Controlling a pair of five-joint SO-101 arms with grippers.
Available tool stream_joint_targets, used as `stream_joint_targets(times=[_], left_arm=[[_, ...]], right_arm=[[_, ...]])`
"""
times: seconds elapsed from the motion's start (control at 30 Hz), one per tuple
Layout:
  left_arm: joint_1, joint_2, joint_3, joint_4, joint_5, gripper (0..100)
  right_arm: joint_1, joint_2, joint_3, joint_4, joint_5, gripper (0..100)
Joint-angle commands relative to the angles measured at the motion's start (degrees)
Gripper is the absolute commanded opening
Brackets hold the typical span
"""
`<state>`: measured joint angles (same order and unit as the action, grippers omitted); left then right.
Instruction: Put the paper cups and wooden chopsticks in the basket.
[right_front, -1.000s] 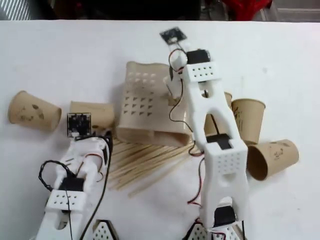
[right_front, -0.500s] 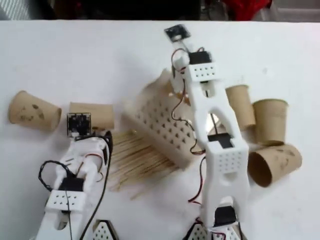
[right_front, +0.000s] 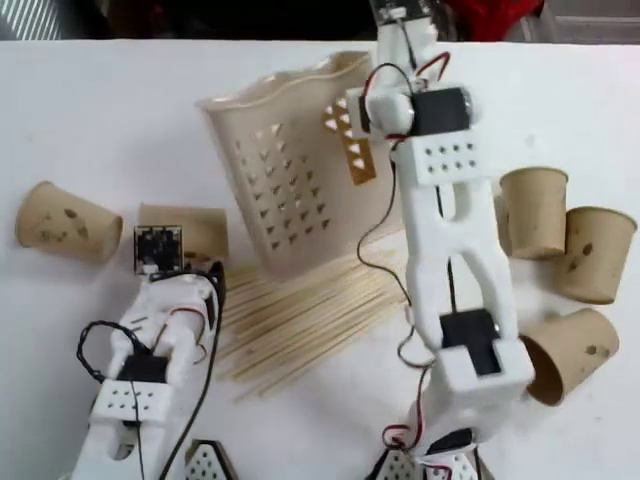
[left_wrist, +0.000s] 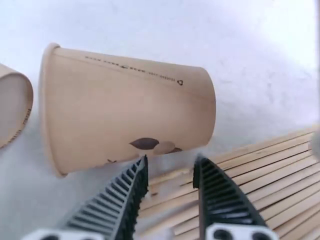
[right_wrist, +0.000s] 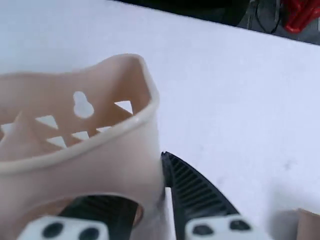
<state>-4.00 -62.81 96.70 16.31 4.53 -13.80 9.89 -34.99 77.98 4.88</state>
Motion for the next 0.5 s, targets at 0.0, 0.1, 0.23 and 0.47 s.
stream_joint_targets(times=[0.0, 0.1, 0.23, 0.47], left_arm=[[0.5, -0.9, -0.2, 0.3, -0.3, 17], [0.5, -0.9, -0.2, 0.3, -0.3, 17], [0.7, -0.9, -0.2, 0.3, -0.3, 17], [5.1, -1.1, -0.2, 0.4, -0.5, 17]], right_arm=[[-0.2, -10.2, -1.0, -0.9, -3.2, 1.5], [-0.7, -15.3, -1.0, -1.0, -4.7, 1.5], [-0.7, -19.0, -0.9, -1.6, -4.6, 1.5], [-0.7, -20.1, -0.9, -3.0, -4.6, 1.5]])
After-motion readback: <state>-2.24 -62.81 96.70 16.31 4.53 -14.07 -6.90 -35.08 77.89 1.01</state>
